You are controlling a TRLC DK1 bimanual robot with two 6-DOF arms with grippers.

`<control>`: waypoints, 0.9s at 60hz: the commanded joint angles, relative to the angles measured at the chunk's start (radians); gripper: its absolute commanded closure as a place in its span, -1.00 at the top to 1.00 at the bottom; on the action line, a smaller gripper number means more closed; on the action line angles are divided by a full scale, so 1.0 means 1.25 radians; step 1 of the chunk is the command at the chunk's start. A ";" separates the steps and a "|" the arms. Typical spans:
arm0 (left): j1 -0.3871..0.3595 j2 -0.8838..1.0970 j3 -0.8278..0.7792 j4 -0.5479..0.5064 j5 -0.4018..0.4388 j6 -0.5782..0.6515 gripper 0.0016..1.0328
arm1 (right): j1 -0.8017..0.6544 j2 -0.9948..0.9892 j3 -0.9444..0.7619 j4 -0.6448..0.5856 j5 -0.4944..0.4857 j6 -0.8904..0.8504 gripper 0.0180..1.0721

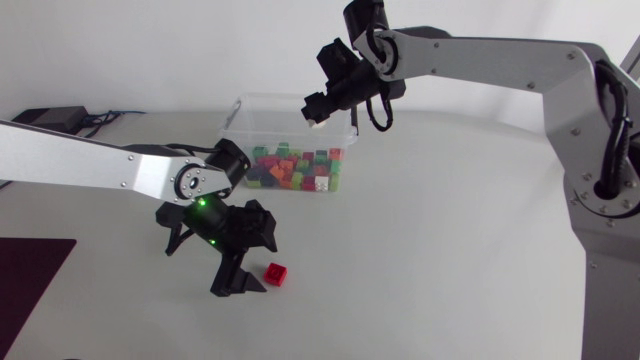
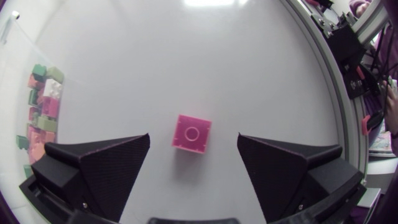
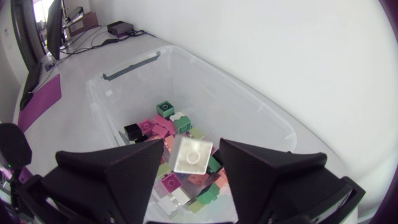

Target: Place the duplo bricks in the container

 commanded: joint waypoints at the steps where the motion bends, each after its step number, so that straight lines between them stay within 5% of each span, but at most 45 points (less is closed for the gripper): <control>1: -0.019 0.030 0.013 -0.020 -0.011 0.039 0.88 | 0.002 -0.006 0.010 0.008 0.003 0.021 0.93; 20: -0.039 0.127 0.080 -0.020 -0.035 0.043 0.83 | 0.015 -0.195 -0.195 0.038 -0.002 -0.005 0.93; 25: -0.044 0.146 0.099 -0.031 -0.036 0.042 0.45 | 0.016 -0.256 -0.253 0.040 -0.002 -0.016 0.93; 32: -0.044 0.155 0.110 -0.041 -0.036 0.042 -0.38 | 0.010 -0.331 -0.329 0.042 -0.002 -0.026 0.93; 54: -0.015 0.139 0.159 -0.140 -0.037 0.040 -0.44 | -0.060 -0.552 -0.589 0.126 0.008 -0.033 0.93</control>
